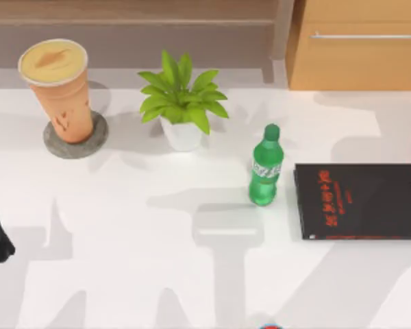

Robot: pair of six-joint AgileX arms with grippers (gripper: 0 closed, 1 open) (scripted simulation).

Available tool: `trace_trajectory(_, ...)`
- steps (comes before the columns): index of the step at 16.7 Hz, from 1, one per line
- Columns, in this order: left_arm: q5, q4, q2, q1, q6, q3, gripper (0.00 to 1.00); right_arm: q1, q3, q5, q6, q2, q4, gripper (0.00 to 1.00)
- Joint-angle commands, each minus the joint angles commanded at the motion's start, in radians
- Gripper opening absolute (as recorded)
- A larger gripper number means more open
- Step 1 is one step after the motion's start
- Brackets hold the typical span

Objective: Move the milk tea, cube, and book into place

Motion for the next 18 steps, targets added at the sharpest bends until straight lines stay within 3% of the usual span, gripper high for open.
trace_trajectory(10,0.0,0.0,0.0,0.0,0.0,0.0,1.0,-0.002,-0.025,0.011,0.021,-0.059,-0.009,0.0)
trace_trajectory(14,0.0,0.0,0.0,0.0,0.0,0.0,1.0,0.039,-0.046,0.117,0.145,-0.216,0.021,0.0)
trace_trajectory(18,0.0,0.0,0.0,0.0,0.0,0.0,1.0,0.17,-0.11,0.281,0.379,-0.428,0.07,0.0)
